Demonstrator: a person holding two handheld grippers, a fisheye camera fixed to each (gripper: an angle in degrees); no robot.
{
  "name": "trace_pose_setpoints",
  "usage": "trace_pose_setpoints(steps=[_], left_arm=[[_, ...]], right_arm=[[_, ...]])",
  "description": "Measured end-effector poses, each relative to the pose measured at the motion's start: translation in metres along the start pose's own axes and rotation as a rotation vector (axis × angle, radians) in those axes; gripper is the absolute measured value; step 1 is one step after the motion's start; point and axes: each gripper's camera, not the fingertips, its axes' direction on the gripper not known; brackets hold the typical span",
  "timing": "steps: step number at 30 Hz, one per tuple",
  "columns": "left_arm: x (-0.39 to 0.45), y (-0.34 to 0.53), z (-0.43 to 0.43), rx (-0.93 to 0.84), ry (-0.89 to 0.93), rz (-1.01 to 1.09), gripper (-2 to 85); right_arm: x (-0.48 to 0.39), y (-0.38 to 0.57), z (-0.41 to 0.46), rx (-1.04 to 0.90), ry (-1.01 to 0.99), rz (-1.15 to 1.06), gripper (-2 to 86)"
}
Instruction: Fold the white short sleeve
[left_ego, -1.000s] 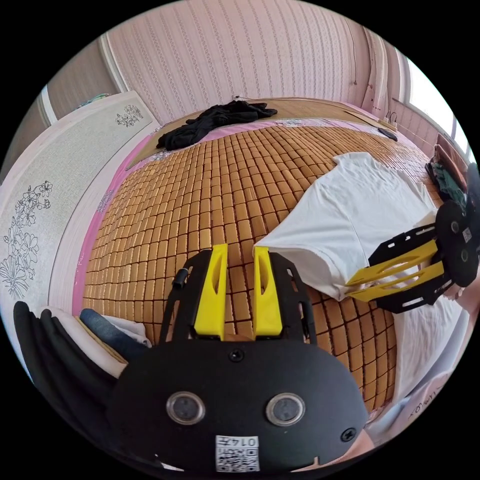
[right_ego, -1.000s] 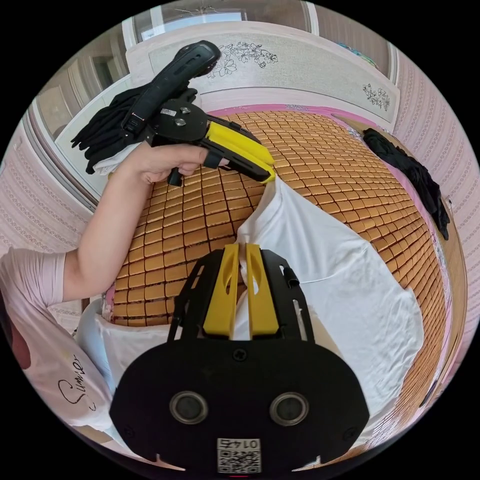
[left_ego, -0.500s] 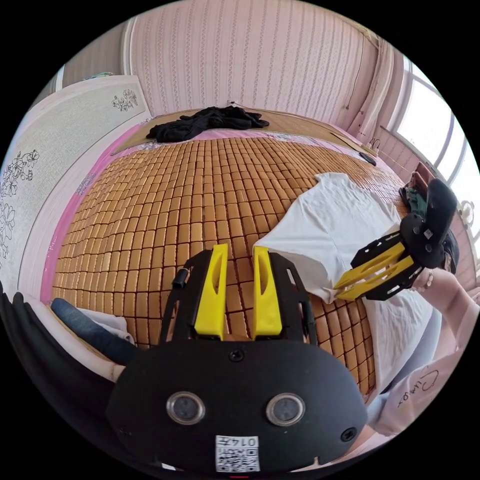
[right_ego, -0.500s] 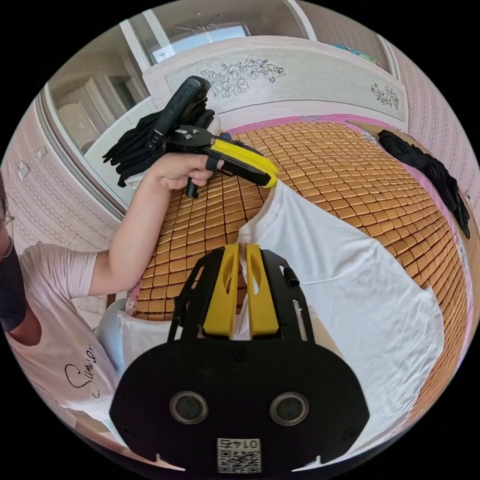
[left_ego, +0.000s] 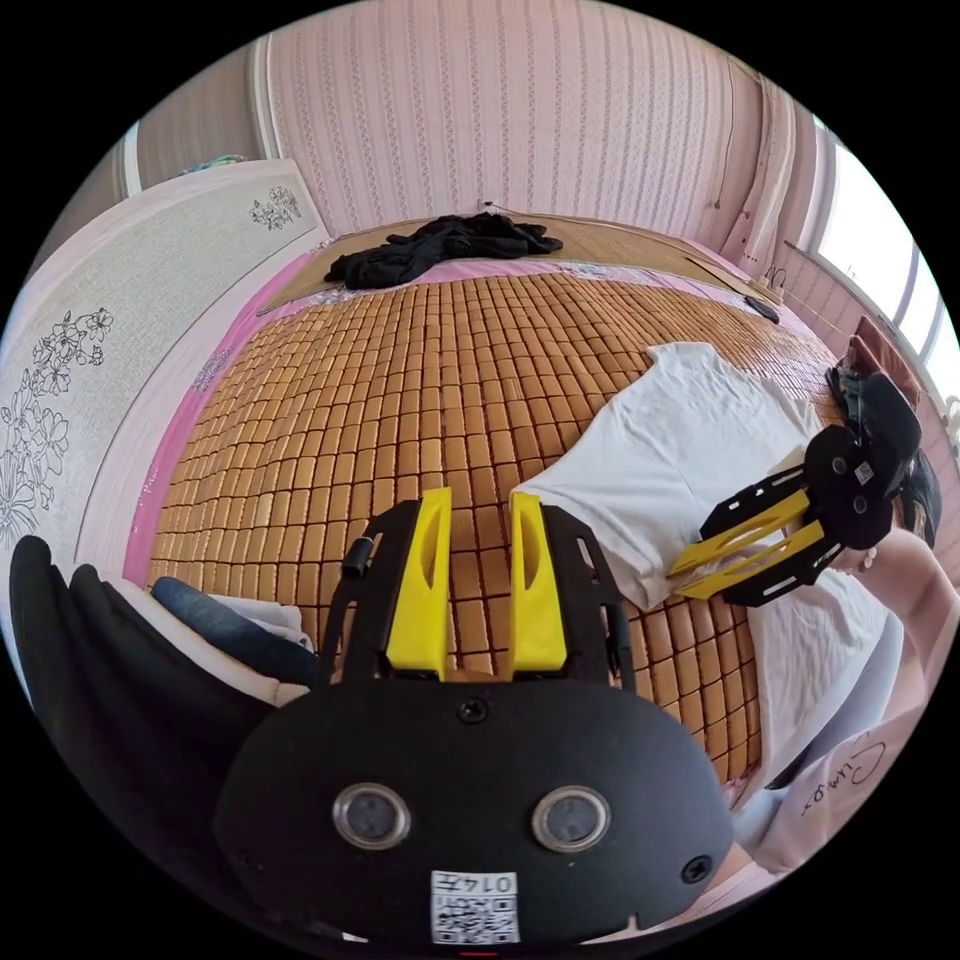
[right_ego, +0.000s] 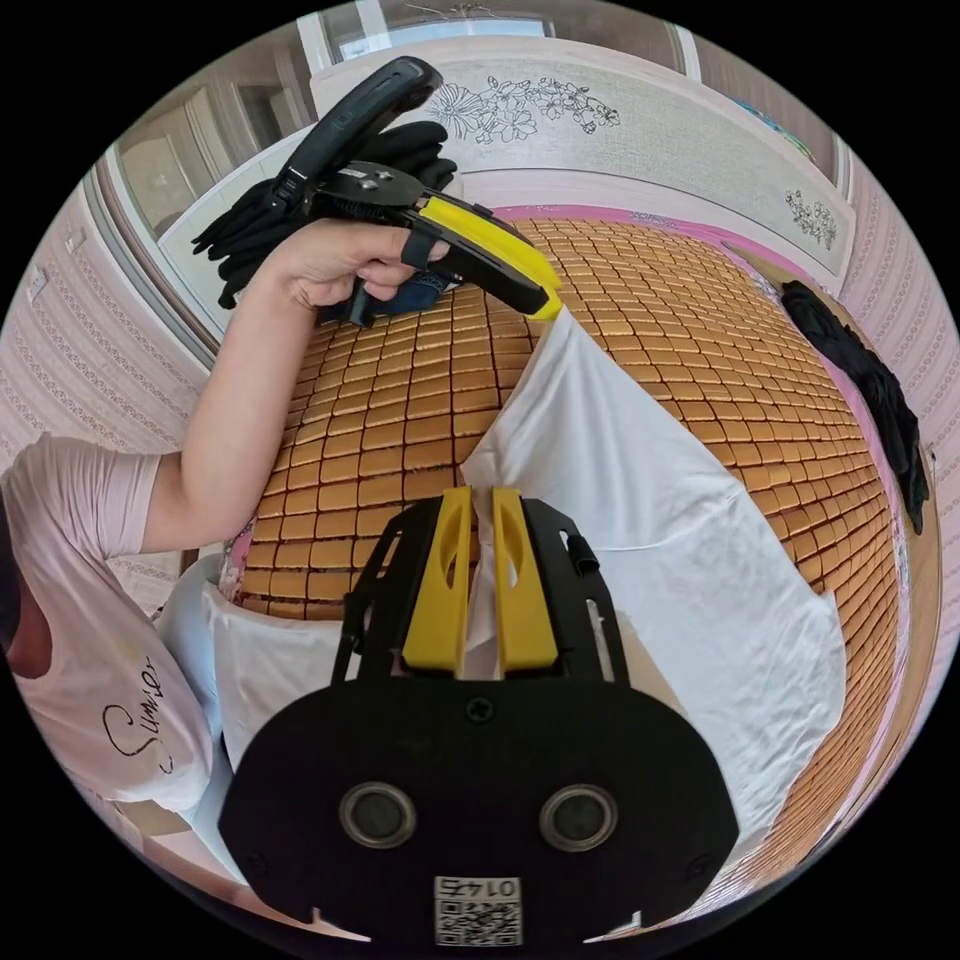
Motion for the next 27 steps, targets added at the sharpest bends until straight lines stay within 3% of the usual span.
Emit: trace_pose_setpoints(steps=[5,11,14,19,22,27], left_arm=[[0.006,0.009,-0.005,0.031,0.114,0.088,8.6],[0.013,0.019,-0.026,0.11,0.089,0.105,8.3],[0.013,0.019,-0.034,0.18,0.124,0.066,8.2],[0.041,0.003,-0.032,0.175,0.063,0.066,8.1],[0.077,-0.016,-0.033,0.177,0.038,0.092,7.7],[0.161,-0.064,-0.008,0.135,-0.027,0.274,6.1]], right_arm=[[0.0,0.005,-0.003,0.007,-0.054,0.013,3.1],[0.005,0.008,-0.041,0.117,-0.093,0.035,4.8],[0.025,0.027,-0.078,0.164,0.041,0.108,5.7],[0.107,0.115,-0.134,0.087,0.407,0.483,6.2],[0.142,0.167,-0.148,0.04,0.422,0.651,7.1],[0.167,0.192,-0.149,0.045,0.428,0.707,9.0]])
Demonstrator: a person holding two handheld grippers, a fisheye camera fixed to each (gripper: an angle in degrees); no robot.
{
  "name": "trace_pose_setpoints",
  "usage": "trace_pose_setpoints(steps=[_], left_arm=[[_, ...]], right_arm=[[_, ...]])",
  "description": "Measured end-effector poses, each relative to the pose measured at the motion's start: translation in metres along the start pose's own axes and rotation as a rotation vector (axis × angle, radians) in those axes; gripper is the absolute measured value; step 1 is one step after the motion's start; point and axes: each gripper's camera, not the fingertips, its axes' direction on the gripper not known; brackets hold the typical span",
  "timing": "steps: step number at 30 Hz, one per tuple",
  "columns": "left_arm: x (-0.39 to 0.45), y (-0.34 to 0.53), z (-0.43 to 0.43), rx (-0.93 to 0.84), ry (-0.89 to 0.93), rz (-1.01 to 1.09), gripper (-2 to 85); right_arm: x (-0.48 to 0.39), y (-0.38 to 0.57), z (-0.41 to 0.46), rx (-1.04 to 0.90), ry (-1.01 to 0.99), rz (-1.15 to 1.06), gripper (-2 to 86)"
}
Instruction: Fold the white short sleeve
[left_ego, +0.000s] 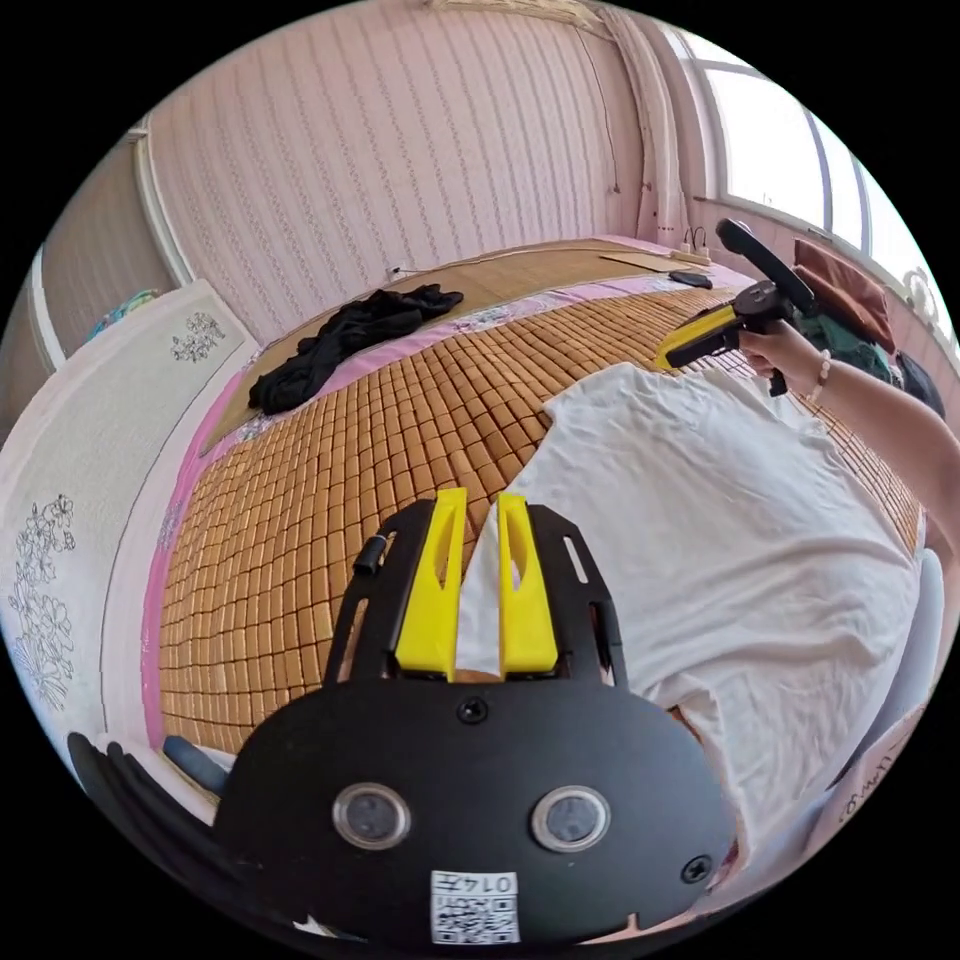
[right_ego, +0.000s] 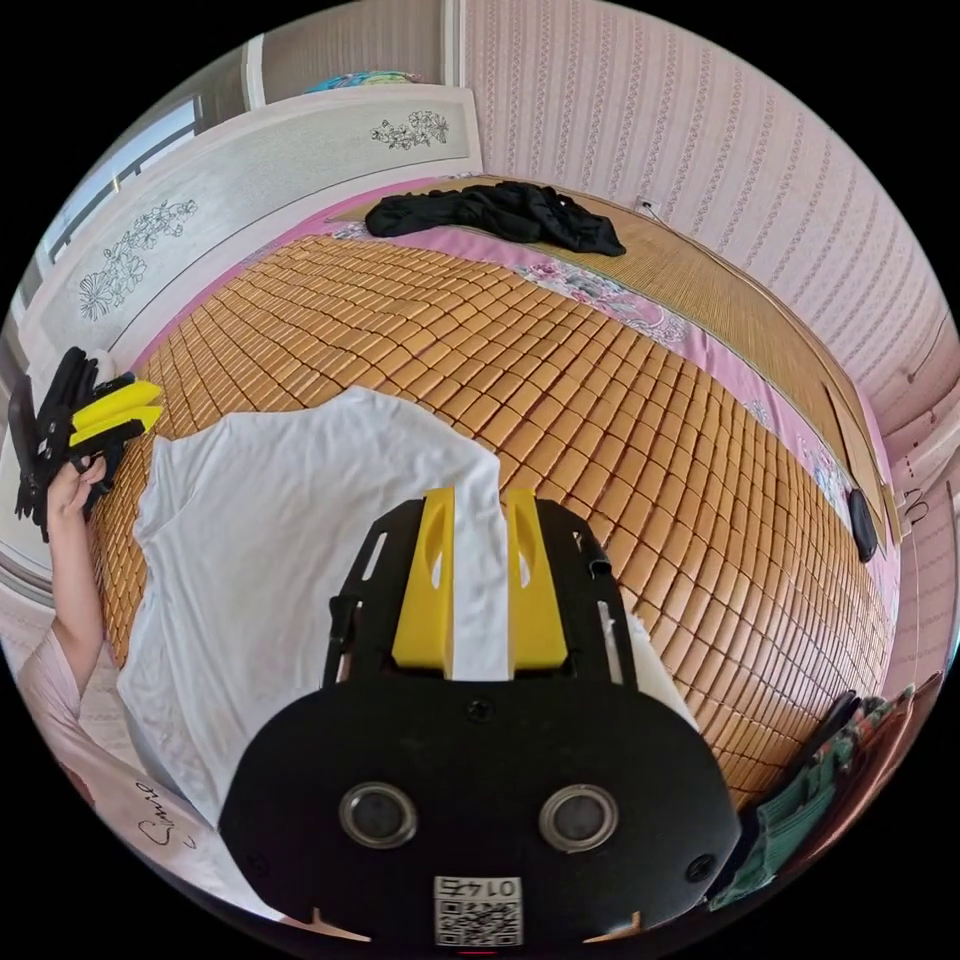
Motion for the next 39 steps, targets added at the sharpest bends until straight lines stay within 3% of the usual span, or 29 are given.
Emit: trace_pose_setpoints(steps=[3,5,7,10,14,17,20,24,29,33,36,39], left_arm=[[0.03,-0.043,0.045,-0.056,0.03,0.035,7.0],[0.049,-0.063,0.088,-0.198,0.057,0.068,7.1],[0.056,-0.069,0.087,-0.14,0.081,0.069,2.2],[0.065,-0.083,0.094,-0.176,0.036,0.138,0.1],[0.06,-0.087,0.093,-0.143,-0.006,0.056,3.5],[0.046,-0.076,0.052,-0.075,-0.018,-0.008,5.6],[0.041,-0.035,-0.018,-0.001,0.056,-0.01,6.4],[0.068,0.073,-0.103,0.011,0.133,-0.002,6.3],[0.131,0.244,-0.175,-0.074,0.234,-0.201,7.5],[0.171,0.295,-0.188,-0.1,0.34,-0.317,9.8],[0.197,0.299,-0.193,-0.07,0.243,-0.34,10.9],[0.223,0.281,-0.192,-0.159,0.067,-0.219,9.2]], right_arm=[[0.005,-0.007,0.011,-0.005,-0.029,0.024,9.6],[0.005,-0.009,0.023,-0.067,-0.024,0.026,7.1],[0.007,-0.006,0.022,-0.073,-0.025,0.024,1.8],[0.013,-0.006,0.009,-0.057,0.049,0.014,1.2],[0.024,-0.003,0.012,-0.103,0.044,0.056,3.6],[0.037,0.018,-0.011,-0.07,-0.006,0.092,11.5],[0.054,0.073,-0.072,0.038,-0.044,0.106,13.4],[0.04,0.226,-0.173,0.13,-0.099,0.059,12.2],[-0.003,0.425,-0.23,0.046,-0.16,0.192,10.9],[-0.034,0.533,-0.236,-0.051,-0.199,0.351,11.6],[-0.043,0.564,-0.23,-0.055,-0.189,0.403,11.5],[-0.045,0.576,-0.232,-0.017,-0.14,0.421,9.7]])
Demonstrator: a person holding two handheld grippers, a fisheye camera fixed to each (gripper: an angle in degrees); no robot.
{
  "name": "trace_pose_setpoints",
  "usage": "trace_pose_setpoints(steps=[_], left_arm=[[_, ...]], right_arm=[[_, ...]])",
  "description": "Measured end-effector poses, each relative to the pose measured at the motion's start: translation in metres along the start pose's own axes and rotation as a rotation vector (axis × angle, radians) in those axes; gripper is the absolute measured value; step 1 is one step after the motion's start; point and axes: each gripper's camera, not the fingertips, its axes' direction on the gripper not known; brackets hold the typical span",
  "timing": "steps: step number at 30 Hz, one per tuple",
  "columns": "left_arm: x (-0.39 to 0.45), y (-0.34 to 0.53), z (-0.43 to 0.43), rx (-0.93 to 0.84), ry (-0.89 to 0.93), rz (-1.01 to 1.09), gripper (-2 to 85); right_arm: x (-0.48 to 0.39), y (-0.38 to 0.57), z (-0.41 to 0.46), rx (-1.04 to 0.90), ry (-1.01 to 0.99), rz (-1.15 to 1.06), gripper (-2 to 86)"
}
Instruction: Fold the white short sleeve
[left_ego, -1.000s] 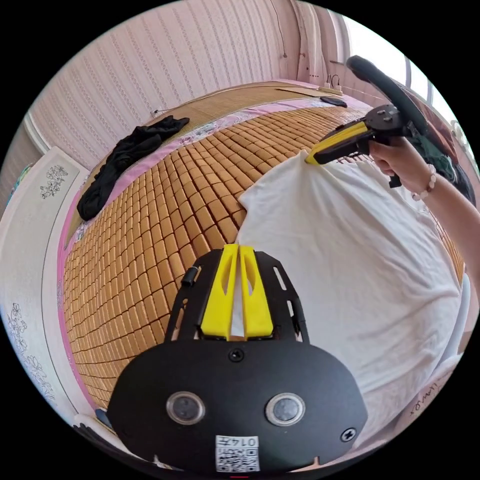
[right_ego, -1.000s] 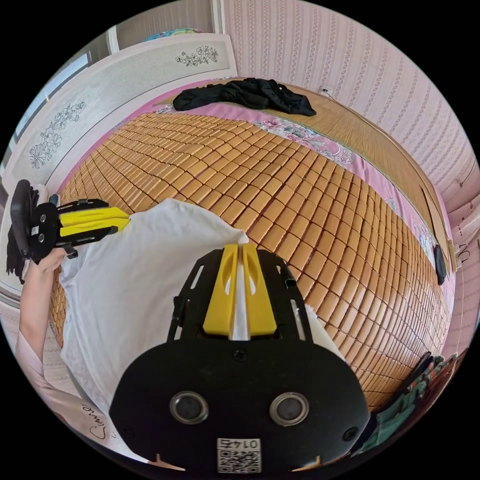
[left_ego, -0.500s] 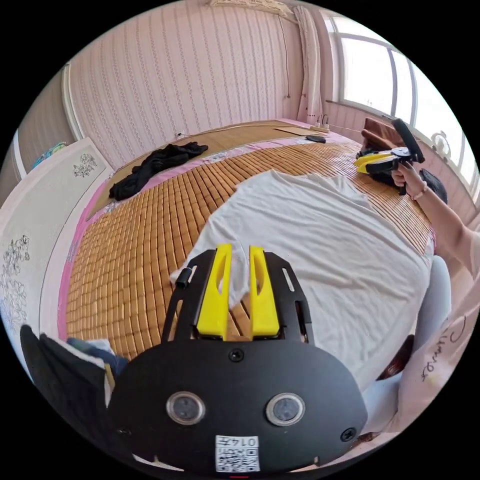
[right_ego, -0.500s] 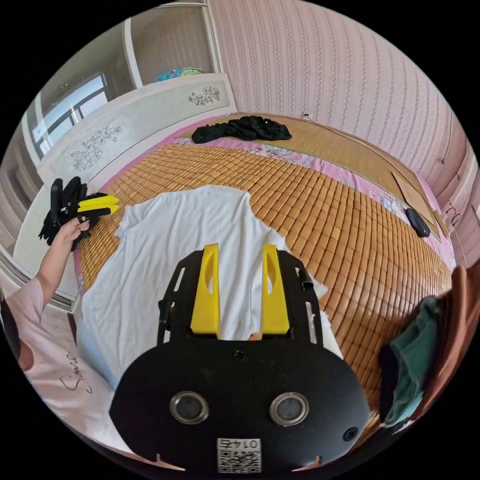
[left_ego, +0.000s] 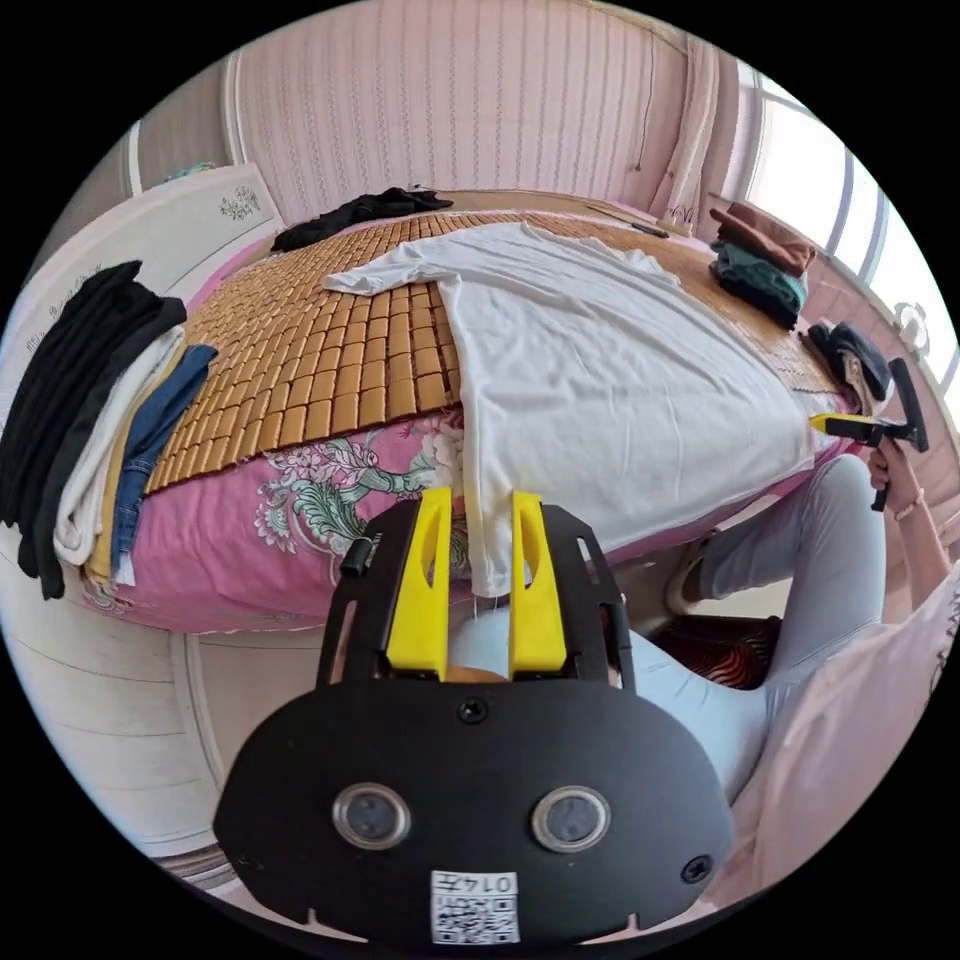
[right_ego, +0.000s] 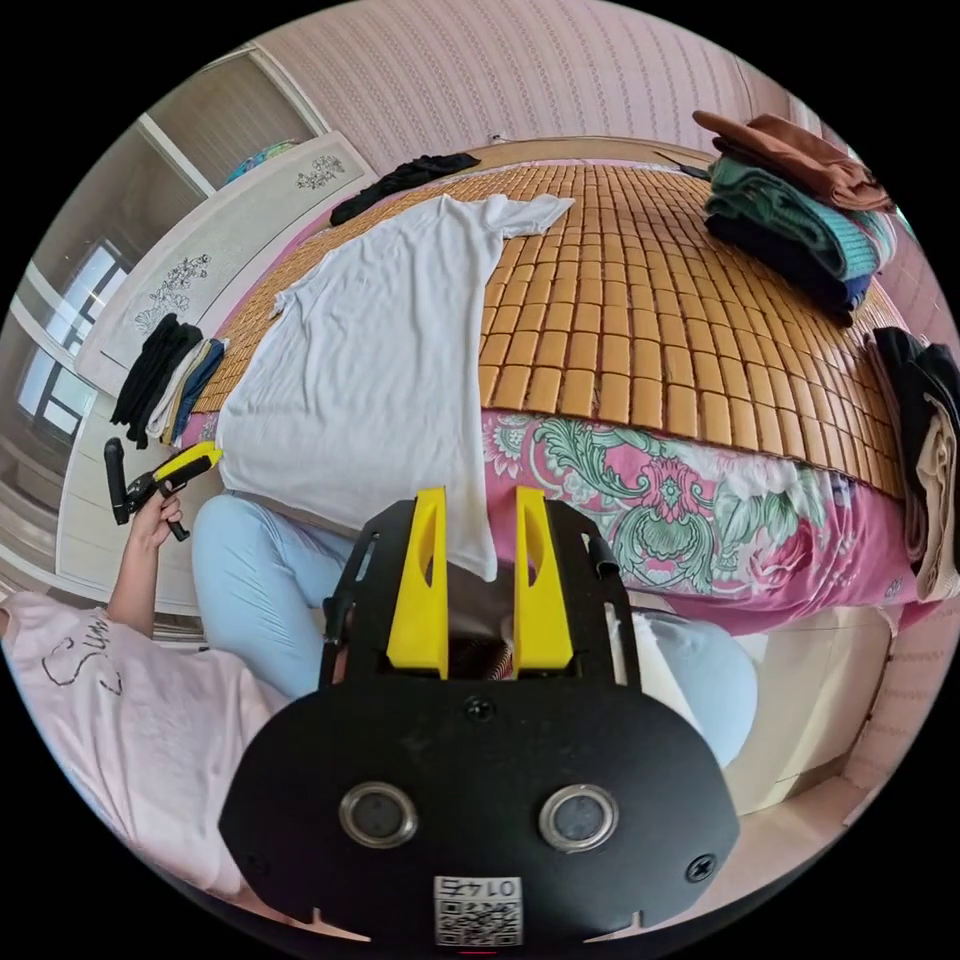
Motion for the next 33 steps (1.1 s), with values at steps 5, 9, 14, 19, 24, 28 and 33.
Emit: trace_pose_setpoints(steps=[5,9,14,19,24,28,33], left_arm=[[0.025,-0.006,0.002,-0.065,-0.071,0.07,8.1],[0.026,-0.007,0.004,-0.068,0.055,0.025,7.1],[0.023,0.0,0.003,-0.046,0.007,0.019,-0.6],[0.014,0.013,0.006,-0.053,0.048,-0.013,-0.5],[0.01,0.009,0.001,-0.058,0.018,-0.086,4.0],[0.014,-0.029,-0.039,0.051,-0.086,-0.007,4.0],[0.059,-0.213,-0.009,0.229,0.018,0.282,1.4]], right_arm=[[0.002,0.009,0.001,-0.06,-0.086,-0.025,9.0],[0.002,0.018,0.009,-0.071,-0.012,-0.041,7.2],[0.007,0.025,0.003,-0.087,0.037,-0.043,0.4],[0.023,0.03,-0.003,-0.119,-0.033,-0.049,0.7],[0.043,0.027,-0.015,-0.124,-0.068,-0.035,3.4],[0.074,0.004,-0.056,-0.022,-0.121,-0.086,5.4],[0.107,-0.113,-0.075,0.104,-0.113,-0.272,6.0]])
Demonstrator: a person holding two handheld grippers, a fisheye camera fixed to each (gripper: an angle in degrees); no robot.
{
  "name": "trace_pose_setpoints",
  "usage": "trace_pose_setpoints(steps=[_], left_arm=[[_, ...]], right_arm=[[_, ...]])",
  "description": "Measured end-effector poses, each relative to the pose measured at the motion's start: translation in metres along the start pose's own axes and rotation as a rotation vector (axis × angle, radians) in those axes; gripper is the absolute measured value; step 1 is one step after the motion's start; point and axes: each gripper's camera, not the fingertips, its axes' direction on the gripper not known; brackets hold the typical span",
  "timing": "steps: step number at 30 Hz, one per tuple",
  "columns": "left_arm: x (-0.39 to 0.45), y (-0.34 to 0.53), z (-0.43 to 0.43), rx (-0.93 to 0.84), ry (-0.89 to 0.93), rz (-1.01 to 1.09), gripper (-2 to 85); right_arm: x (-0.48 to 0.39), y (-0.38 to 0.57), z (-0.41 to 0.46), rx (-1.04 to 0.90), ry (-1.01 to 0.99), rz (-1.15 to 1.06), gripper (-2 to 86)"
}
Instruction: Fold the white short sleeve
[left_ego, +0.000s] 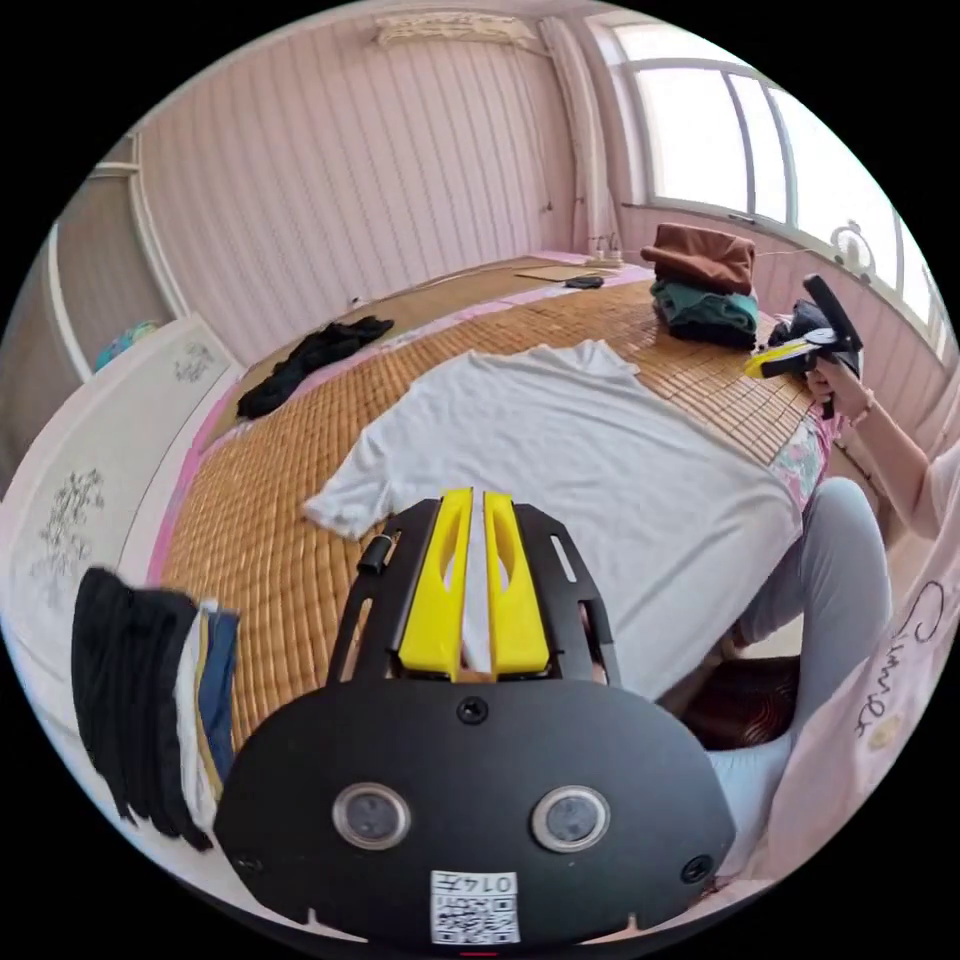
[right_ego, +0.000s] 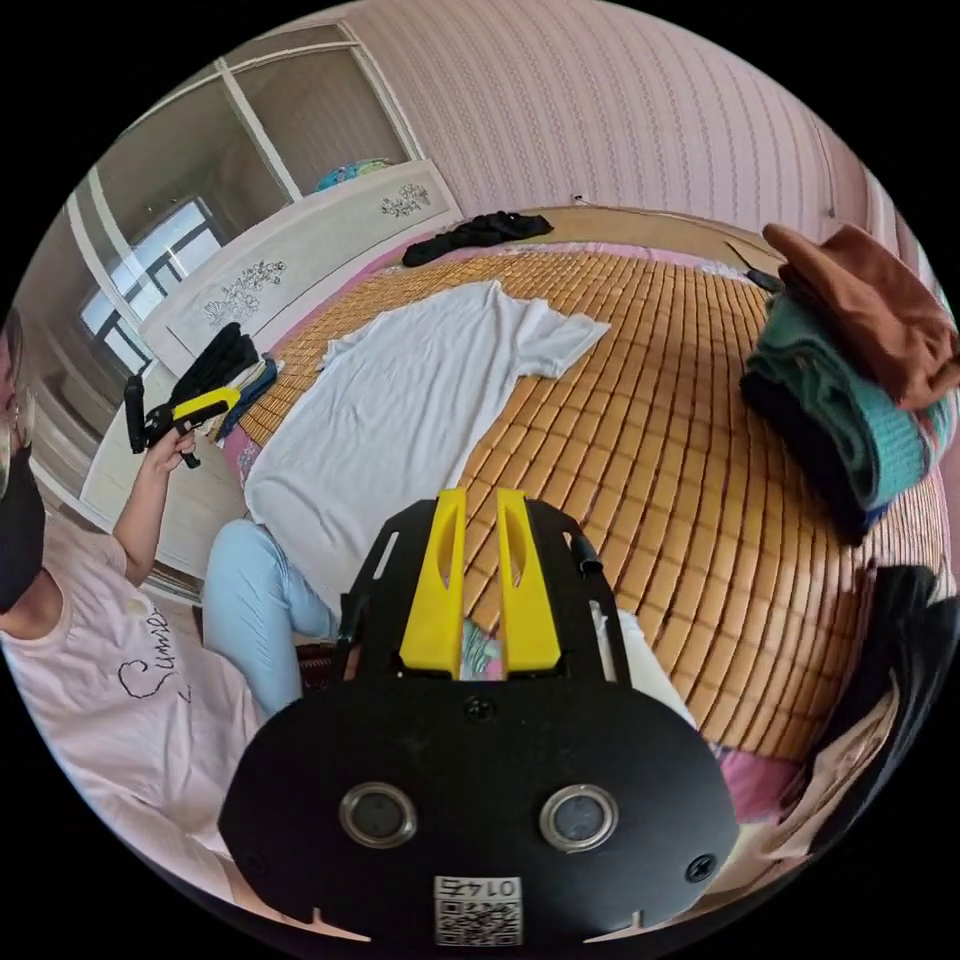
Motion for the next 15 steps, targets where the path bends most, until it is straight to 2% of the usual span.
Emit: trace_pose_setpoints(steps=[2,5,8,12,15], left_arm=[[0.006,-0.102,0.067,0.103,0.155,0.092,1.1],[0.019,-0.196,0.131,0.129,0.366,0.157,1.2],[0.023,-0.235,0.164,0.145,0.511,0.102,1.6],[0.031,-0.235,0.182,0.018,0.511,0.021,2.4],[0.05,-0.221,0.168,-0.093,0.443,-0.031,3.0]], right_arm=[[0.024,-0.055,0.013,0.001,-0.022,-0.056,6.4],[0.057,-0.12,0.029,0.059,-0.021,-0.1,6.4],[0.076,-0.135,0.037,0.126,-0.05,-0.028,6.4],[0.08,-0.1,0.035,0.135,0.018,0.201,6.6],[0.068,-0.073,0.024,-0.008,-0.026,0.386,7.1]])
